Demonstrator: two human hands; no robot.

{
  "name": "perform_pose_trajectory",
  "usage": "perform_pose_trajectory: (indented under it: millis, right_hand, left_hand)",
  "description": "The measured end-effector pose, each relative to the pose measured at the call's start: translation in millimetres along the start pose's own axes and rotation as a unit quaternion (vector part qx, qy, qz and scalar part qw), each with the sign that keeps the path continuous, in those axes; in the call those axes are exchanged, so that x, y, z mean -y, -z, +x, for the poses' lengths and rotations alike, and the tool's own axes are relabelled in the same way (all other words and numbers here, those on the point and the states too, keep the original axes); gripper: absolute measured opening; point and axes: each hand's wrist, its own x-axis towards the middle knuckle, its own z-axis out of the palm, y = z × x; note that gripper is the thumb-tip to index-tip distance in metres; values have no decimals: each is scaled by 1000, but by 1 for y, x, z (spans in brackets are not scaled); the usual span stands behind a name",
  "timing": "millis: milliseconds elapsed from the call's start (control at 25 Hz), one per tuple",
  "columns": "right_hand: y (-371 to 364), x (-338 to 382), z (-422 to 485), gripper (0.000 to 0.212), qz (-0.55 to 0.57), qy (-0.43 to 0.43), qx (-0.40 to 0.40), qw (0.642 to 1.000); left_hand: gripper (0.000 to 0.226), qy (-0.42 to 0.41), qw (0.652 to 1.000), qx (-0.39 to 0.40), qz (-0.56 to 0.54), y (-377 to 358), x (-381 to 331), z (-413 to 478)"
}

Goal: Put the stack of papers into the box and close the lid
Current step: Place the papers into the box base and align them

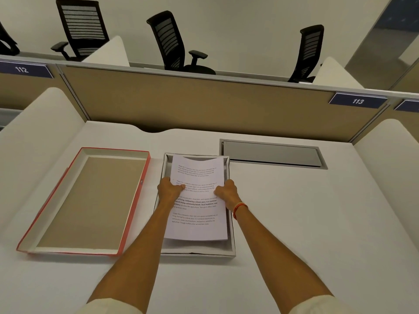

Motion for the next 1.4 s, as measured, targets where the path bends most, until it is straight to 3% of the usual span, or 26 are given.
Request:
perform_pose_trajectory:
  millis: [200, 480, 680, 1400]
  right_hand:
    - [-7, -2, 2, 10, -36, 15, 1, 999]
    - [-9, -3, 6, 31, -61, 19, 3, 998]
    - [-12, -9, 14, 3, -72, 21, 11, 997]
    - [-9, -10, 13, 14, 6, -25, 6, 1000]
  left_hand:
    - [40, 7, 1000, 2, 9, 0, 5, 3]
    - [37, 10, 1000, 8, 11, 0, 9, 5]
    - [36, 7, 1000, 12, 15, 0, 10, 9]
    - [29, 33, 999, 30, 26, 2, 4, 9]
